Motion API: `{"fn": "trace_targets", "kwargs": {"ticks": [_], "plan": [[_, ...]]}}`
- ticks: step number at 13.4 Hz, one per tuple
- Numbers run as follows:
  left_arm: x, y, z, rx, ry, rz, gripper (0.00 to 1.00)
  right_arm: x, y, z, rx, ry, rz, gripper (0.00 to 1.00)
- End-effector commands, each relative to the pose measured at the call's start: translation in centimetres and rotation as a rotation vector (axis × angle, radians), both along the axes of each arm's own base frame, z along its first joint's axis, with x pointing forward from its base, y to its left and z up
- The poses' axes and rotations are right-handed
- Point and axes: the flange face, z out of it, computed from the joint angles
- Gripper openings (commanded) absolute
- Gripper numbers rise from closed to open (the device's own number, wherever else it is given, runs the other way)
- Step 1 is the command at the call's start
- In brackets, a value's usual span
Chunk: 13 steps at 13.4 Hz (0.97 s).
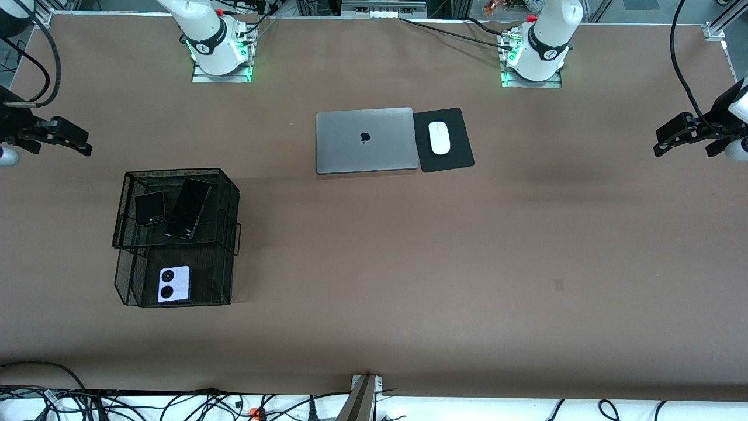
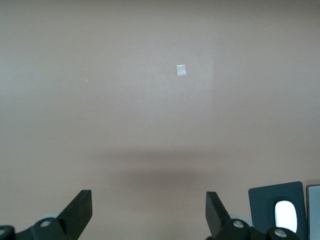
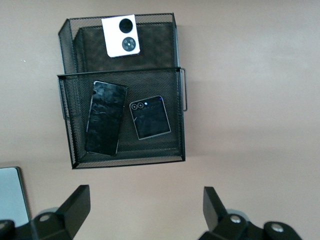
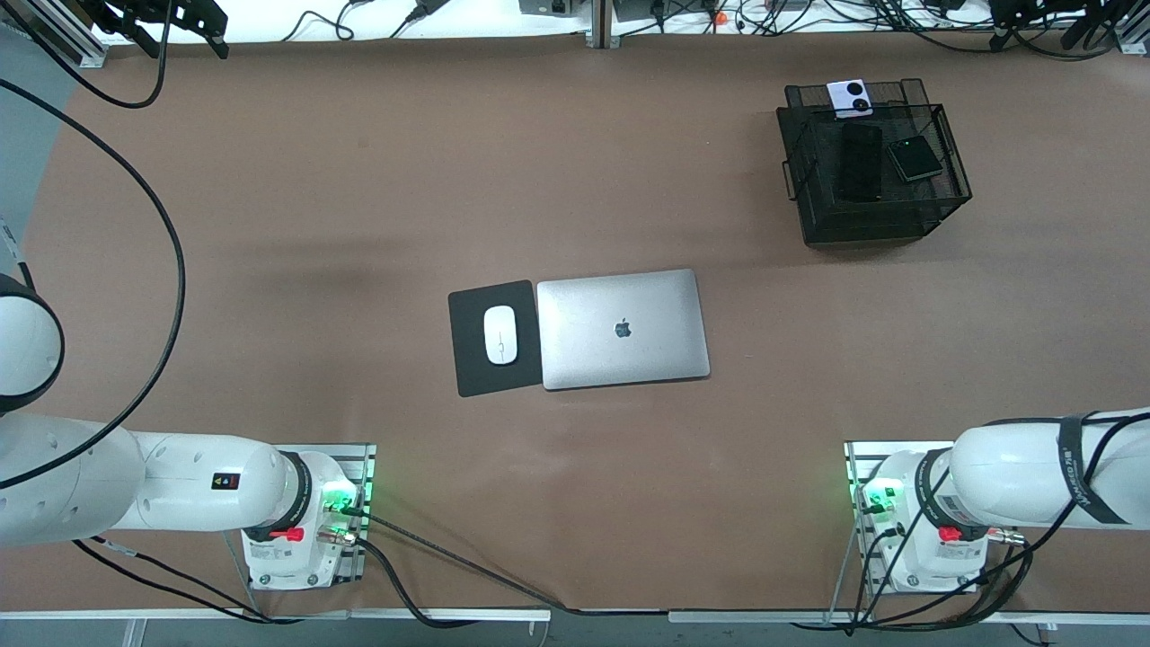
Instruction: Place phones with both arms
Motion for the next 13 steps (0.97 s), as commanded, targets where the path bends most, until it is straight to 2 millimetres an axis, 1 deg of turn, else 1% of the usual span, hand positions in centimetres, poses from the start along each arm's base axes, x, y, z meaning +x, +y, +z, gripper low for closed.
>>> {"fn": "trace_targets", "kwargs": {"ticks": [1, 7, 13], "plan": [[-0.15, 0.07, 0.45, -0.004, -0.001, 0.001, 1.00, -0.30, 0.39, 0.42, -0.006, 0.019, -0.015, 1.00], [-0.15, 0.07, 0.45, -0.004, -0.001, 0.001, 1.00, -0.65, 0.92, 0.59, 0.036, 0.031, -0.017, 1.00], [-0.15, 0.07, 0.45, -0.004, -0.001, 0.001, 1.00, -0.17, 0.99, 0.28, 0.062, 0.020, -0.010, 1.00]]}}
